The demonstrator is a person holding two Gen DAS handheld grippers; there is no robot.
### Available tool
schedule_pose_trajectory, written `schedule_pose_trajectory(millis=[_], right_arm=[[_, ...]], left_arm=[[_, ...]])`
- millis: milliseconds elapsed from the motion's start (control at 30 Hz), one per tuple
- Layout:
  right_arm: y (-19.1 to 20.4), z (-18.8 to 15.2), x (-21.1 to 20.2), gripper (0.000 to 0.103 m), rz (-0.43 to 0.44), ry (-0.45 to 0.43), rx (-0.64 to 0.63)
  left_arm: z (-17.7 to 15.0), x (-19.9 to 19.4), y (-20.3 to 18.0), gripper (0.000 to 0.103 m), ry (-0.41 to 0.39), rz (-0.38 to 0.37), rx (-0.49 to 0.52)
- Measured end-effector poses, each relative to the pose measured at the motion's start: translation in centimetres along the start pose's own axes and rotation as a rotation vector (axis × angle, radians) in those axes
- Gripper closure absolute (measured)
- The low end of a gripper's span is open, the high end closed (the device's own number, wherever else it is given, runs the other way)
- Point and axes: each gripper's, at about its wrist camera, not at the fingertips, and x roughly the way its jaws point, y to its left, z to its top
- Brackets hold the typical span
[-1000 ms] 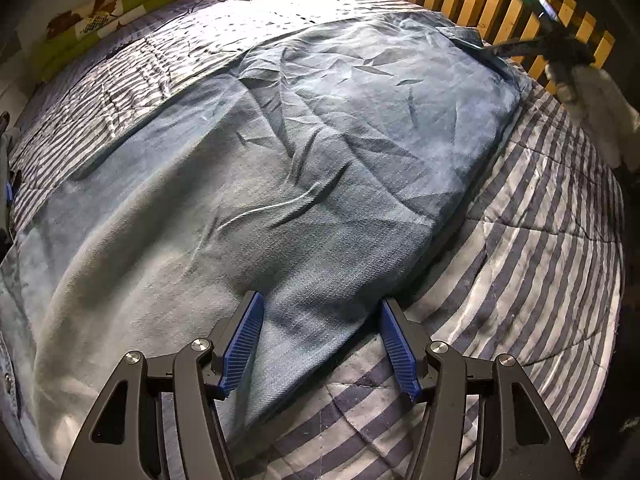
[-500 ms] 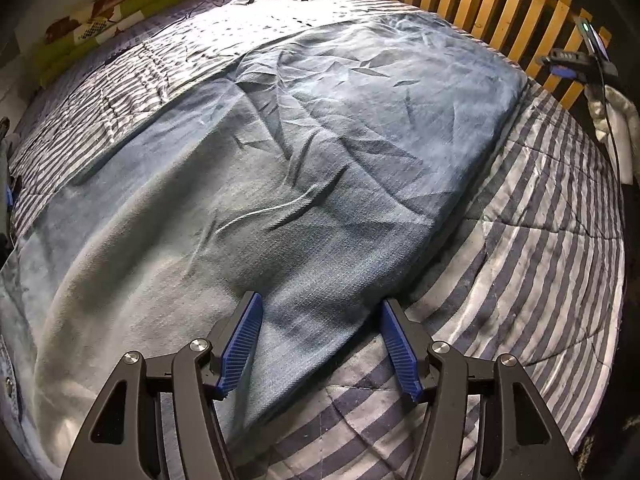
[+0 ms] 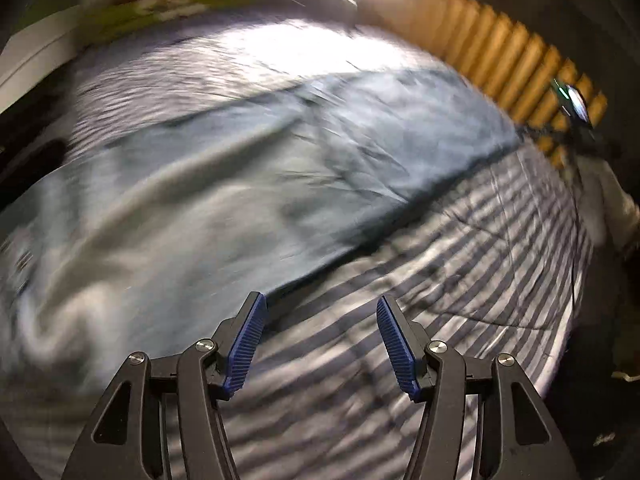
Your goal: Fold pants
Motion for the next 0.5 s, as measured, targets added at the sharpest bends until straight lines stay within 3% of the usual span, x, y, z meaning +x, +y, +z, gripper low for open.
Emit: schedule_pose_trajectory(millis=[100, 233, 367, 500], right_arm=[[2.8, 0.3, -3.5, 0.051, 0.138, -0.056, 0.008], [10.3, 0.6, -6.7, 0.051, 0.285, -0.075, -0.115], [19.5, -1.1, -10.9, 0.051, 0.433, -0.068, -0.265], [28.3, -3.7, -12.8, 0.052, 0.532, -0.029, -0.381]], left_arm=[[-2.2, -4.0, 5.5, 0.042, -0.054, 0.057, -0.16], [-4.8, -8.4, 13.9, 0.042, -0.109, 0.176, -0.37], [-4.8, -9.4, 19.8, 0.043, -0.135, 0.215, -0.462], [-3.0, -7.6, 20.8, 0.043, -0.128, 0.225, -0.403]])
